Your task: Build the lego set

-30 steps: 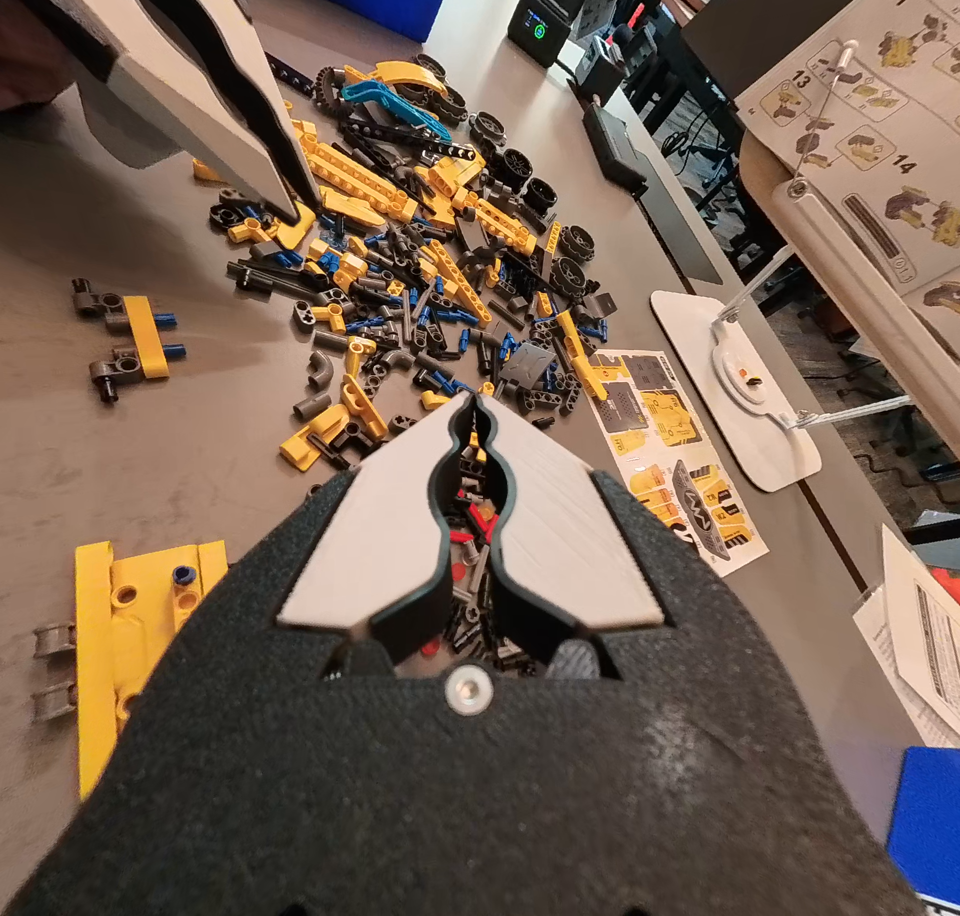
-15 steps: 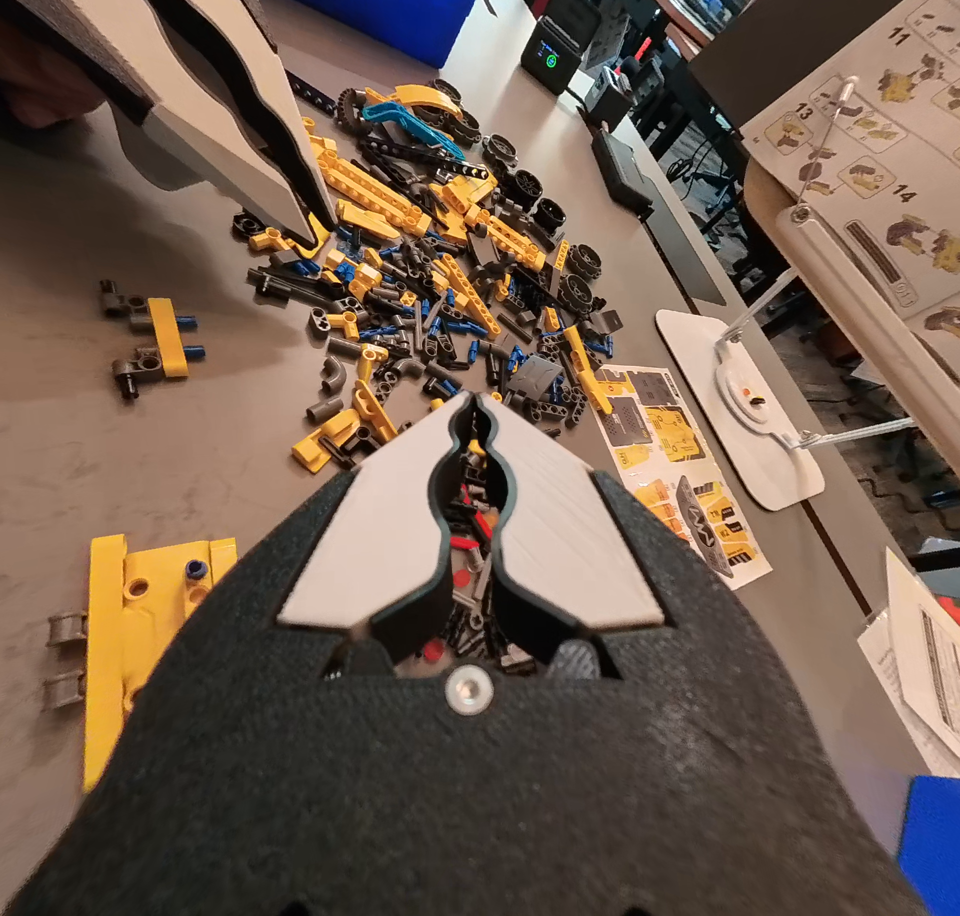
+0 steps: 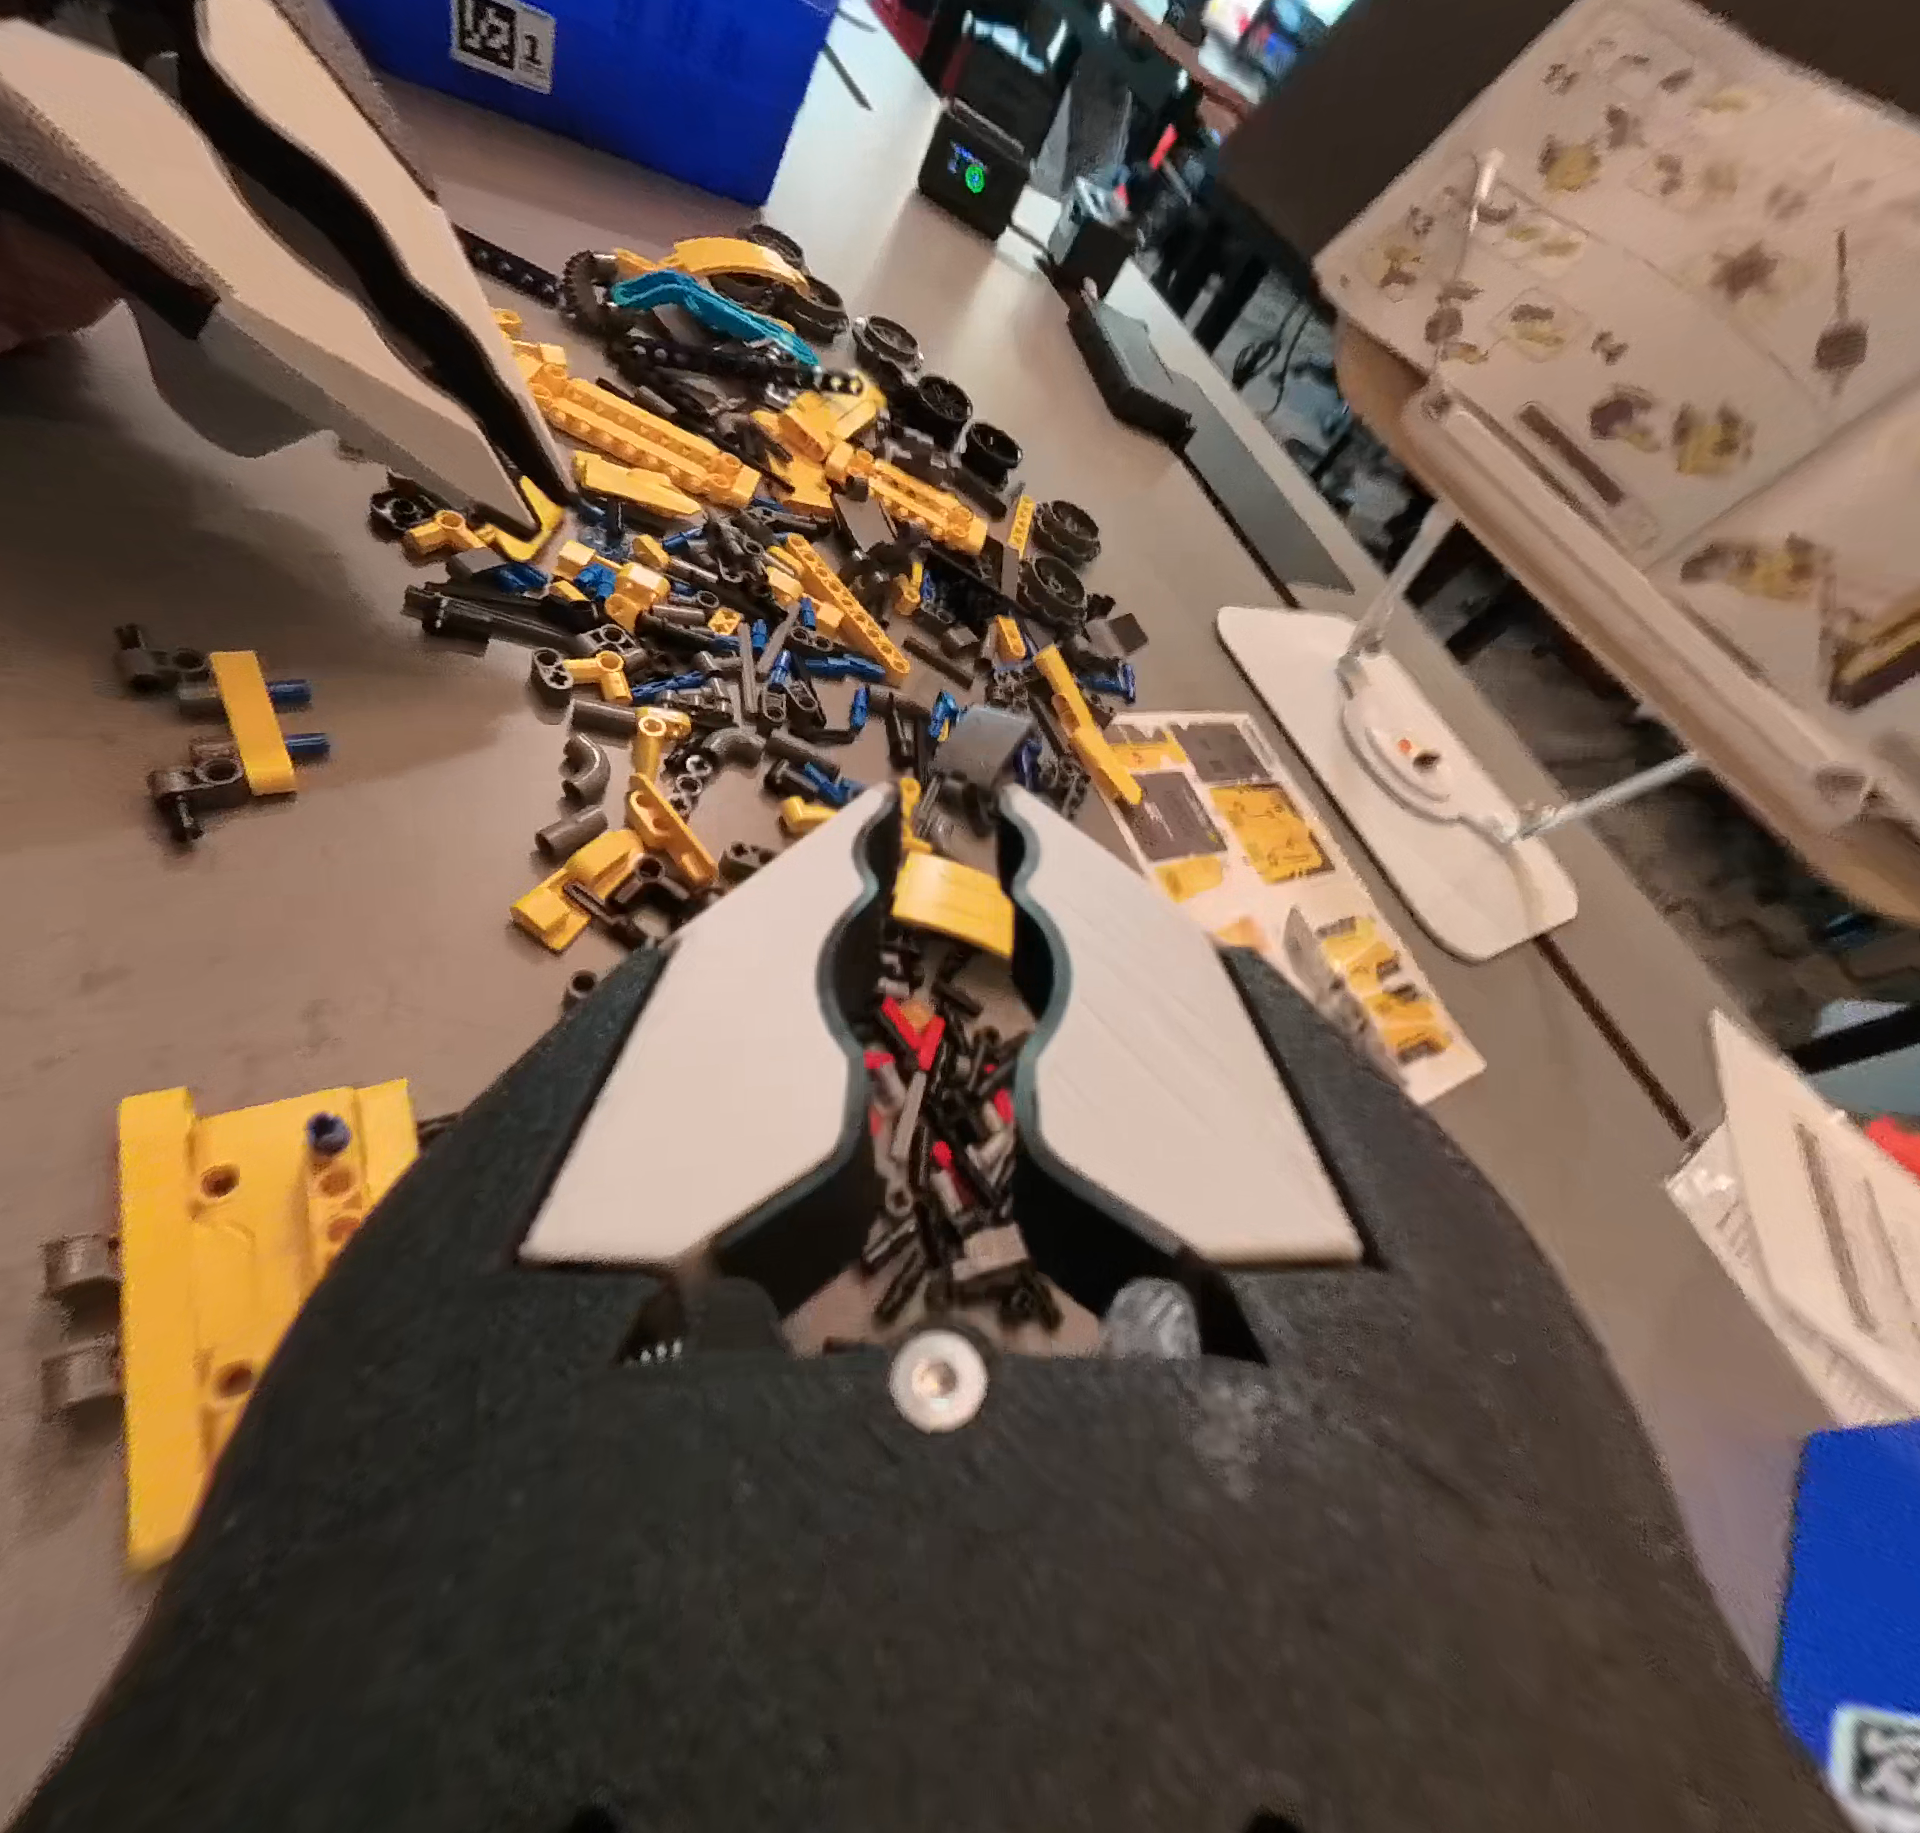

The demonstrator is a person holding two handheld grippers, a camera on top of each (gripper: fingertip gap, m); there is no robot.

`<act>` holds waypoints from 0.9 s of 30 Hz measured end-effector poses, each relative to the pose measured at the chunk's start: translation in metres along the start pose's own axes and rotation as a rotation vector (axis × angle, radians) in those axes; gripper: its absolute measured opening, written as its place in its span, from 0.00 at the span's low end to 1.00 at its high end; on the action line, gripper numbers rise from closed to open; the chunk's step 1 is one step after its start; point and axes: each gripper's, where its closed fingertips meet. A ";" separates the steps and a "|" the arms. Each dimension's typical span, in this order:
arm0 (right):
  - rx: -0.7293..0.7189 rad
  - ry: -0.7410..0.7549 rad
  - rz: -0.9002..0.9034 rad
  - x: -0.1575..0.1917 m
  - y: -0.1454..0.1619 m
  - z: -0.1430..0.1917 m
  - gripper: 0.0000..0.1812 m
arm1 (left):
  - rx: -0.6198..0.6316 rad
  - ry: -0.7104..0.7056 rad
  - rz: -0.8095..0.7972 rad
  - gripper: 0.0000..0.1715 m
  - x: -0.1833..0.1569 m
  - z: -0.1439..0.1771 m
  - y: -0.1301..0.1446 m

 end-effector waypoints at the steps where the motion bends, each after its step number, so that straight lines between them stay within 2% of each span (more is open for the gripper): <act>1: 0.028 -0.011 -0.038 -0.002 0.003 0.003 0.13 | -0.009 0.012 0.017 0.06 0.000 0.001 -0.001; 5: 0.145 -0.086 -0.141 0.004 0.011 0.025 0.15 | -0.058 0.049 0.069 0.07 0.002 0.005 -0.005; 9: 0.347 -0.126 -0.217 0.017 0.040 0.039 0.16 | -0.075 0.081 0.094 0.07 0.001 0.006 -0.006; 13: 0.504 -0.084 -0.256 0.015 0.071 0.049 0.09 | -0.091 0.069 0.073 0.07 0.001 0.008 -0.008; 18: 0.532 -0.124 -0.325 0.019 0.081 0.055 0.07 | -0.081 0.063 0.055 0.07 -0.001 0.007 -0.008; 27: 0.558 -0.150 -0.316 0.033 0.092 0.045 0.11 | -0.069 0.059 0.051 0.06 -0.001 0.006 -0.006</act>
Point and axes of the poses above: each gripper's, where its closed fingertips meet, z back along the fingers, y out of its underside, x = y × z across the jaws, and after that the axes turned 13 degrees about y, right-handed
